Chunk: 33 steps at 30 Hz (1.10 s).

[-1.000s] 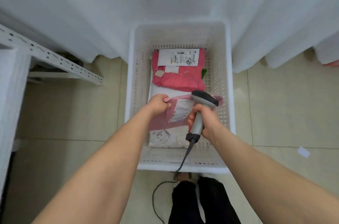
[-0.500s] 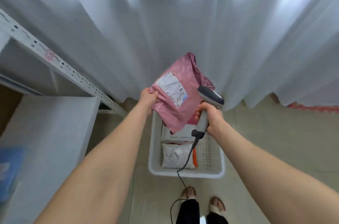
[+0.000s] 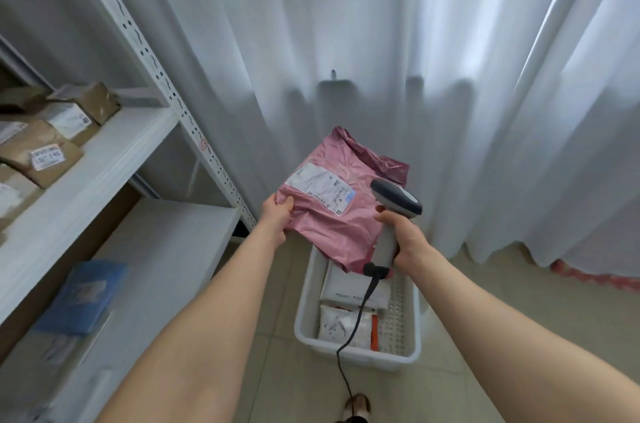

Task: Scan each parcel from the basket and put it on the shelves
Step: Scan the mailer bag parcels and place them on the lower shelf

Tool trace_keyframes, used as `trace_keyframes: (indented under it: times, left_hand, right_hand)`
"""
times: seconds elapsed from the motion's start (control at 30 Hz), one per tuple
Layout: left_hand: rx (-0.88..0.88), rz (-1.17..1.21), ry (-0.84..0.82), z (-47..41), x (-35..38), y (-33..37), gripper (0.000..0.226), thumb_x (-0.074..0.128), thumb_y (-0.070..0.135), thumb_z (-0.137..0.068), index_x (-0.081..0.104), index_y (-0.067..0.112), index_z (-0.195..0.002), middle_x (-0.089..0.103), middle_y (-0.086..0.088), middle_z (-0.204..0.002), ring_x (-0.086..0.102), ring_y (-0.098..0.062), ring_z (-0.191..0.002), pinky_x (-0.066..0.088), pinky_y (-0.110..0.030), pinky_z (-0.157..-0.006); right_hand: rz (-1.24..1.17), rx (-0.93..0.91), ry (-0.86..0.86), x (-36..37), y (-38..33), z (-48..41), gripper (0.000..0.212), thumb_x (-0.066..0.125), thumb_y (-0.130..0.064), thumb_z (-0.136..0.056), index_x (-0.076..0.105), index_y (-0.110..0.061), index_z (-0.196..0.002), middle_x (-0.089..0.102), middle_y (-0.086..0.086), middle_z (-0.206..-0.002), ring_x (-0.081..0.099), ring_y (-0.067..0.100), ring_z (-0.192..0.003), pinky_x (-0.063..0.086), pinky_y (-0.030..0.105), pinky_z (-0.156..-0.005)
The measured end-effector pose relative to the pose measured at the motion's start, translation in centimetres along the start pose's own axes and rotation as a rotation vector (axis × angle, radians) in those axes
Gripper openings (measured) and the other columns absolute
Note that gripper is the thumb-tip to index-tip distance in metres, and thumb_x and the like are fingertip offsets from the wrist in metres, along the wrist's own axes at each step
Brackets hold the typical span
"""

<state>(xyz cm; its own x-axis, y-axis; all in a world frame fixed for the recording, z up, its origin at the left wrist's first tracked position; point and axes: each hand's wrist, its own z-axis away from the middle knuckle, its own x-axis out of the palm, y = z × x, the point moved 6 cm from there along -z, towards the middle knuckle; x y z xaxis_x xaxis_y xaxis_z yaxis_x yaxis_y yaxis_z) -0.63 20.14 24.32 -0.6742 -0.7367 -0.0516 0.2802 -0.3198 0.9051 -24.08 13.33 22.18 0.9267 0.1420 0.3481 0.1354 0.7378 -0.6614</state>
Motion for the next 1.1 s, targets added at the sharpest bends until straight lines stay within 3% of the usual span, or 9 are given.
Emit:
trace_keyframes:
  times: [0.1, 0.2, 0.37, 0.47, 0.53, 0.67, 0.8, 0.9, 1.1]
  left_hand:
    - [-0.015, 0.085, -0.05, 3.7, -0.8, 0.4, 0.025, 0.044, 0.003, -0.099, 0.053, 0.005, -0.123, 0.064, -0.012, -0.106, 0.061, -0.026, -0.088, 0.047, -0.045, -0.096]
    - [-0.004, 0.14, -0.132, 7.1, -1.3, 1.2, 0.024, 0.042, 0.0, -0.1, 0.052, 0.01, -0.119, 0.064, -0.009, -0.096, 0.062, -0.022, -0.08, 0.05, -0.042, -0.084]
    - [-0.01, 0.026, -0.21, 10.0, -3.6, 2.4, 0.025, 0.047, -0.008, -0.093, 0.057, 0.014, -0.097, 0.065, -0.006, -0.085, 0.062, -0.018, -0.071, 0.053, -0.031, -0.063]
    - [-0.044, -0.022, -0.123, 10.1, -5.8, 3.1, 0.015, 0.056, 0.001, -0.087, 0.061, 0.014, -0.082, 0.065, -0.002, -0.064, 0.06, -0.012, -0.051, 0.049, -0.026, -0.061]
    - [-0.055, -0.088, -0.074, 10.1, -7.3, 3.5, 0.011, 0.067, 0.017, -0.085, 0.063, 0.014, -0.095, 0.065, -0.003, -0.071, 0.06, -0.016, -0.06, 0.049, -0.029, -0.068]
    - [-0.083, -0.209, -0.093, 9.9, -9.5, 3.9, 0.041, 0.073, 0.035, -0.081, 0.062, 0.009, -0.111, 0.068, -0.007, -0.086, 0.065, -0.021, -0.069, 0.054, -0.027, -0.06]
    - [-0.109, -0.172, -0.11, 9.6, -11.3, 3.9, 0.045, 0.076, 0.035, -0.079, 0.061, 0.007, -0.111, 0.071, -0.009, -0.084, 0.068, -0.022, -0.07, 0.057, -0.032, -0.065]
    - [-0.162, -0.125, -0.186, 9.8, -11.6, 3.7, 0.041, 0.076, 0.028, -0.08, 0.06, 0.009, -0.113, 0.073, -0.008, -0.077, 0.07, -0.02, -0.06, 0.056, -0.03, -0.05]
    - [-0.088, 0.015, -0.06, 9.5, -11.4, 3.1, 0.045, 0.073, 0.008, -0.082, 0.055, 0.002, -0.123, 0.065, -0.017, -0.115, 0.065, -0.027, -0.085, 0.055, -0.039, -0.073]
  right_hand:
    - [-0.008, 0.002, -0.063, 0.1, 0.4, 3.2, 0.012, 0.071, -0.01, -0.078, 0.07, -0.019, -0.085, 0.071, 0.005, -0.086, 0.064, 0.023, -0.08, 0.05, 0.035, -0.063]
    - [0.007, -0.001, -0.134, 0.5, 0.7, 5.9, 0.017, 0.073, -0.008, -0.076, 0.069, -0.015, -0.091, 0.075, 0.005, -0.074, 0.071, 0.021, -0.064, 0.054, 0.031, -0.051]
    - [0.111, -0.096, -0.052, 1.0, 1.0, 7.9, 0.037, 0.069, 0.002, -0.077, 0.066, -0.004, -0.113, 0.07, 0.017, -0.101, 0.065, 0.031, -0.09, 0.056, 0.045, -0.083]
    - [0.16, -0.152, -0.023, 1.5, 0.9, 8.5, 0.031, 0.066, 0.007, -0.077, 0.067, -0.002, -0.106, 0.071, 0.013, -0.089, 0.065, 0.026, -0.077, 0.057, 0.037, -0.07]
    - [0.187, -0.164, -0.041, 2.3, 0.8, 9.0, 0.026, 0.065, 0.009, -0.077, 0.067, -0.003, -0.1, 0.069, 0.01, -0.079, 0.063, 0.022, -0.068, 0.053, 0.03, -0.057]
    - [0.337, -0.182, -0.117, 4.8, 1.2, 9.7, 0.027, 0.065, 0.008, -0.078, 0.067, 0.0, -0.104, 0.068, 0.015, -0.091, 0.061, 0.024, -0.074, 0.052, 0.035, -0.068]
    - [0.426, -0.193, -0.16, 6.4, 1.7, 10.4, 0.03, 0.063, 0.009, -0.08, 0.067, 0.004, -0.109, 0.066, 0.017, -0.098, 0.059, 0.025, -0.078, 0.052, 0.037, -0.076]
    - [0.476, -0.204, -0.163, 6.6, 1.7, 10.5, 0.029, 0.063, 0.008, -0.08, 0.066, 0.005, -0.108, 0.065, 0.017, -0.094, 0.059, 0.025, -0.075, 0.051, 0.034, -0.069]
    - [0.357, -0.212, -0.119, 6.8, 2.0, 11.0, 0.018, 0.066, 0.001, -0.081, 0.067, -0.011, -0.095, 0.061, 0.007, -0.082, 0.054, 0.018, -0.064, 0.045, 0.025, -0.05]
